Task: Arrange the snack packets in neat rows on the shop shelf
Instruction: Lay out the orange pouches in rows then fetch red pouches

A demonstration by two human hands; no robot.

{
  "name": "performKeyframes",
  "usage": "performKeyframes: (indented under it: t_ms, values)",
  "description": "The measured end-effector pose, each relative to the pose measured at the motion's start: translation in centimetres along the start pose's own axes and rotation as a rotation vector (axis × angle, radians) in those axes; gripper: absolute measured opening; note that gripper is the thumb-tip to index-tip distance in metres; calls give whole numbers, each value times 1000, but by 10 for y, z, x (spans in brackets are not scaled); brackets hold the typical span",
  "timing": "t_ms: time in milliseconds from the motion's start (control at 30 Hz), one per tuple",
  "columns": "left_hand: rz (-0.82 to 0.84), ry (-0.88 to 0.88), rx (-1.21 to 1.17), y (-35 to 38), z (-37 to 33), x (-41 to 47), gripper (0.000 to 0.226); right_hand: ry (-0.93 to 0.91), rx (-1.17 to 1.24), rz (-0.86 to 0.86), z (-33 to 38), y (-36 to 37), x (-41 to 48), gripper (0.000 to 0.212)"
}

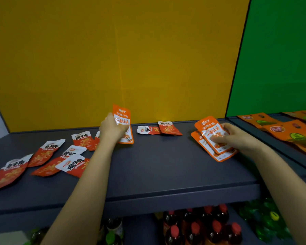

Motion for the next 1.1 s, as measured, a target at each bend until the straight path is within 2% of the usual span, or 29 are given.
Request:
performKeyframes:
  t_ms: [200,433,600,767,967,1100]
  values:
    - [228,63,-522,-1,-41,-54,25,-120,274,-237,11,-26,-59,39]
    - [452,121,-744,43,-95,-141,18,-146,482,-575,-19,-111,-169,39]
    - [664,148,-819,114,-141,-233,21,-89,530,-804,-81,-177,-258,37]
    - [891,115,-802,187,-169,-339,21,-26,536,-952,-150,-231,-337,29]
    - [1057,43,-728,262,-189,-461,21,103,521,-1067,-235,-292,-418,34]
    - [1164,21,-686,312,-212,-546,20,180,526,-1085,-285,-334,-450,34]
Point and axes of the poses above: each hand's wrist, its own x-axis towards the middle knuckle, its own y-axis out of the palm, z = x × y, the point moved 6 cm from there along x, towards the middle knuckle, and after that the axes turned 4 degrees about -z, right-handed, at the moved point
